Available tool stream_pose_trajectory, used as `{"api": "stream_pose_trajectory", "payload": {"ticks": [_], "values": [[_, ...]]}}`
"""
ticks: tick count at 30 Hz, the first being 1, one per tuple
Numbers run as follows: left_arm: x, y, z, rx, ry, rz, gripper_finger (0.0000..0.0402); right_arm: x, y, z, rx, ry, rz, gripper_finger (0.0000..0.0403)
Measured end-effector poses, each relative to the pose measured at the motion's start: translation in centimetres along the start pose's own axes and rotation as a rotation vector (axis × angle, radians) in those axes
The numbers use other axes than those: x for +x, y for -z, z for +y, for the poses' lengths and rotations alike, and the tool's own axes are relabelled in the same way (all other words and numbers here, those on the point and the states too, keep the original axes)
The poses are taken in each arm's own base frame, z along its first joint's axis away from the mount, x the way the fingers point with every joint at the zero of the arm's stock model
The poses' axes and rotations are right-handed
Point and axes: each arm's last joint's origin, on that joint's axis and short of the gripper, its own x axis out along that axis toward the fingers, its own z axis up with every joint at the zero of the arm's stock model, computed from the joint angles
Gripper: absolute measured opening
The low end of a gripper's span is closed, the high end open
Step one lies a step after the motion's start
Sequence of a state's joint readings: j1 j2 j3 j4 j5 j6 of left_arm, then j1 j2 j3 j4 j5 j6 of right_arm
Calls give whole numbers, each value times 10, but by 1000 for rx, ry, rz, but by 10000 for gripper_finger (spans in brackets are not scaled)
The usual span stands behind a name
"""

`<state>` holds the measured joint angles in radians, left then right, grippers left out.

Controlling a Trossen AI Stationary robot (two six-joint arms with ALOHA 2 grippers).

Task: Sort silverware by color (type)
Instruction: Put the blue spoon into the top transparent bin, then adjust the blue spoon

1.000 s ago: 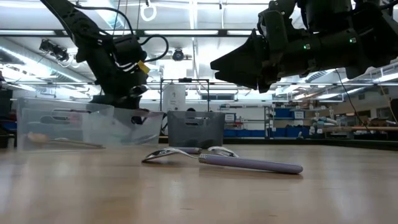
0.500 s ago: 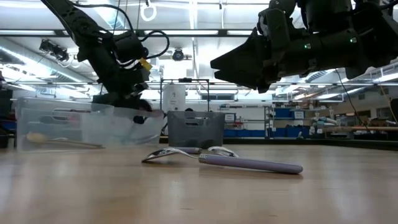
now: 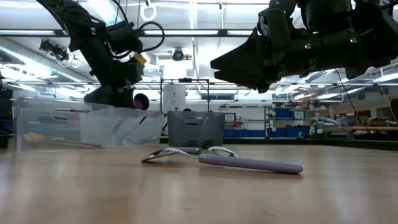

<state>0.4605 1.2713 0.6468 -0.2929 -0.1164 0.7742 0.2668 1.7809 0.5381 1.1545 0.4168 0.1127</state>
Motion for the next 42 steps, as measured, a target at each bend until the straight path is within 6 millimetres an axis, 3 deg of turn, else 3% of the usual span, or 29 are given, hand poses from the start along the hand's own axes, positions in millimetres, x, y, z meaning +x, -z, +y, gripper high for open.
{"api": "stream_pose_trajectory", "payload": {"ticks": [13, 18, 30, 42], "values": [[-30, -12, 17, 36, 27, 114, 8, 0, 0, 0, -2, -3, 5, 230], [-30, -3, 16, -15, 91, 151, 12, 0, 0, 0, -2, -18, 6, 230], [-30, -4, 17, -151, 86, 142, 57, 0, 0, 1, 0, -19, 3, 230], [-18, 12, 32, -224, -9, 77, 92, 0, -1, 2, 5, -30, -8, 230]]}}
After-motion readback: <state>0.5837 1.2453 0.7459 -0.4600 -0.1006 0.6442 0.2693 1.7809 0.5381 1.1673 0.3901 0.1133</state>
